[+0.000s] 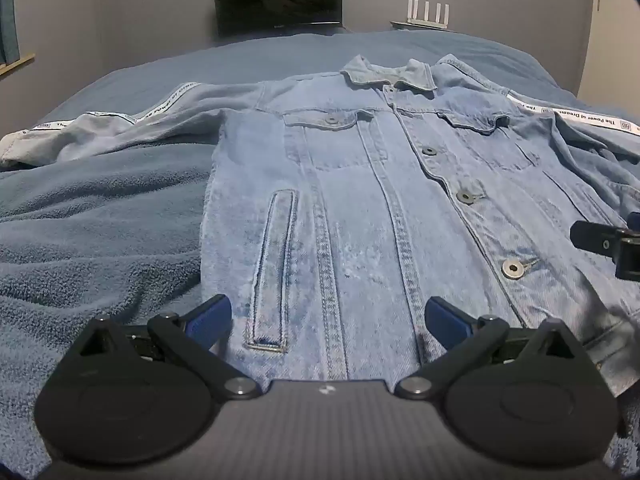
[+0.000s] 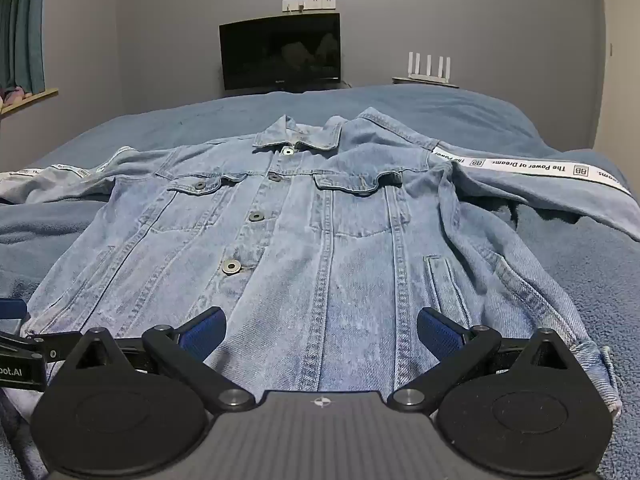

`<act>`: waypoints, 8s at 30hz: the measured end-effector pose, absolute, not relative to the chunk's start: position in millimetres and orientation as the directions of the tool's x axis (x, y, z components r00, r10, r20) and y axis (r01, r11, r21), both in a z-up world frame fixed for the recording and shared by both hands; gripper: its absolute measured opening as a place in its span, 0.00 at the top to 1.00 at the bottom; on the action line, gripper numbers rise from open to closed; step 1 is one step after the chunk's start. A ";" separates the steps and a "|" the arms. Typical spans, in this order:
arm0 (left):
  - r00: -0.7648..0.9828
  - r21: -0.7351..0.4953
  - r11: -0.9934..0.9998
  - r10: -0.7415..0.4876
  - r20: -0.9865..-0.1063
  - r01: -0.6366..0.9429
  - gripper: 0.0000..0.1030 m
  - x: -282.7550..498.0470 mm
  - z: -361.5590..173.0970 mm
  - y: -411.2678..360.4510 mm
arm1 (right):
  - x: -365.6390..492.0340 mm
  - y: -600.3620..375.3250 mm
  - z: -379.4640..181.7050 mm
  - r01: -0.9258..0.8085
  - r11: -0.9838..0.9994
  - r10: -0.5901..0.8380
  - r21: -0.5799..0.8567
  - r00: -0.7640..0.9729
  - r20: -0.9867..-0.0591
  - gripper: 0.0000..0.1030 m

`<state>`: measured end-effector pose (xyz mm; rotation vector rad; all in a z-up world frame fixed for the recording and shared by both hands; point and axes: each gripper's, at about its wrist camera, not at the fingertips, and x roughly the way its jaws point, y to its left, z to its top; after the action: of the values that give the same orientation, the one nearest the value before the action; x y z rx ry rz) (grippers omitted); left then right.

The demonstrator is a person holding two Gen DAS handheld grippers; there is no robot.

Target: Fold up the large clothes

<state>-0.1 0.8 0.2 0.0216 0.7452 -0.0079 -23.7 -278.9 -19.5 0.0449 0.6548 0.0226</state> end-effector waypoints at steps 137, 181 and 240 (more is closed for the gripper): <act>0.713 0.059 0.996 -0.009 -0.701 0.071 0.00 109.3 -33.8 0.7 | -22.1 -620.9 -39.5 0.677 0.192 -0.429 0.710 0.709 -0.560 0.54; 0.722 -0.018 0.998 -0.052 -0.690 0.054 0.00 114.6 -45.9 10.1 | 210.7 -133.0 37.6 -0.249 0.957 0.289 0.150 0.769 -0.569 0.42; 0.831 -0.338 0.766 0.444 -0.335 -0.546 0.94 159.1 20.6 353.7 | 69.7 -204.2 12.3 -0.231 0.966 0.255 0.118 0.755 -0.604 0.00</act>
<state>159.1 353.7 20.6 -0.4405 0.2427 0.5435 69.7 -204.2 12.3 0.0369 0.6642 0.2649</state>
